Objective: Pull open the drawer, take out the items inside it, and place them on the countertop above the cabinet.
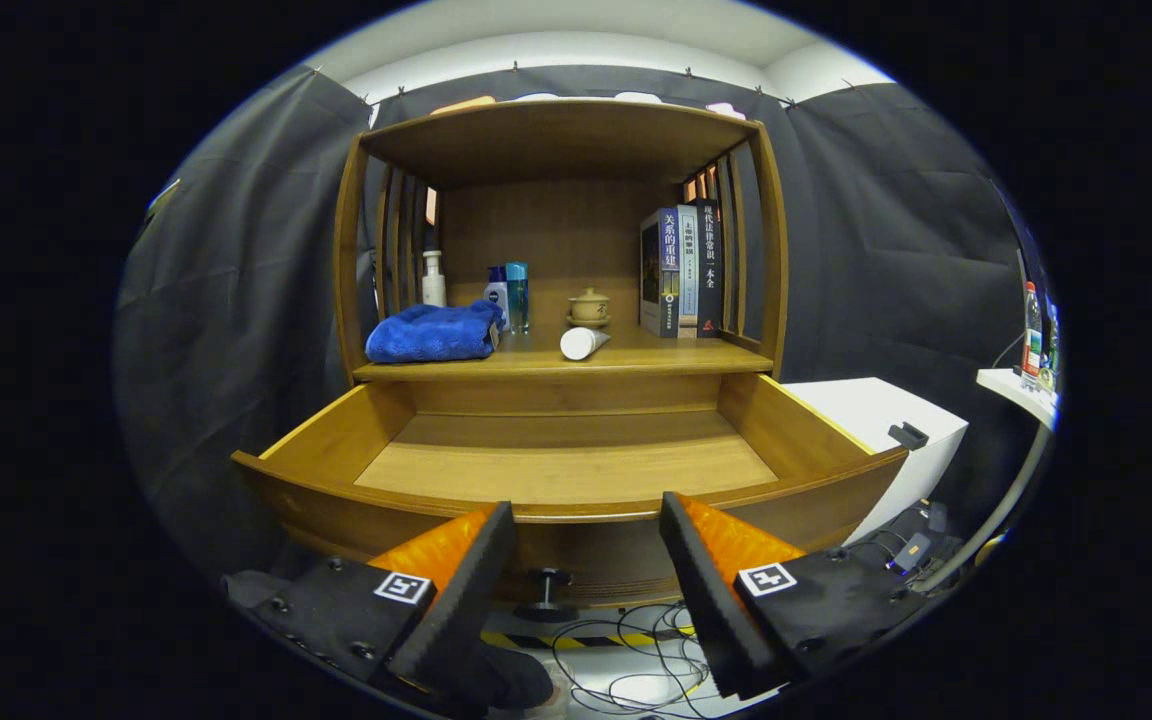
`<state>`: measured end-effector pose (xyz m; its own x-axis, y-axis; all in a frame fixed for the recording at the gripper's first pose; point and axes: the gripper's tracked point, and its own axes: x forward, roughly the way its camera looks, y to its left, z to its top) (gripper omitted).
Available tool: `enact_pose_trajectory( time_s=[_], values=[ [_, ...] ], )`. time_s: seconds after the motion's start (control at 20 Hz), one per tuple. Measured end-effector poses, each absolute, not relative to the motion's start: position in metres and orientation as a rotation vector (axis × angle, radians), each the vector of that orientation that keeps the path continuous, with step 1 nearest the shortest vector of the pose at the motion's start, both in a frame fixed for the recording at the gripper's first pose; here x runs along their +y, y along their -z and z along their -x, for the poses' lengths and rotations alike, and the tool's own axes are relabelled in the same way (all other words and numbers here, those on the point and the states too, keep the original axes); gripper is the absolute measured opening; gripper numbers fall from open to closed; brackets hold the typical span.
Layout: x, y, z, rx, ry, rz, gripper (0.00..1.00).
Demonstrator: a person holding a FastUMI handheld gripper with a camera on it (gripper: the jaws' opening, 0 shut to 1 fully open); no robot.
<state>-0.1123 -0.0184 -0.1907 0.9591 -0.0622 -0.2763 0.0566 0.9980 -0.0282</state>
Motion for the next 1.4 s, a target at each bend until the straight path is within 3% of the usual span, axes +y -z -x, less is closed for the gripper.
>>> enact_pose_trajectory(
  time_s=[0.45,1.4],
  values=[
    [-0.025,0.189,0.087,0.265,0.058,-0.009,0.98],
    [-0.027,0.180,-0.035,0.256,0.067,0.066,0.97]
  ],
)
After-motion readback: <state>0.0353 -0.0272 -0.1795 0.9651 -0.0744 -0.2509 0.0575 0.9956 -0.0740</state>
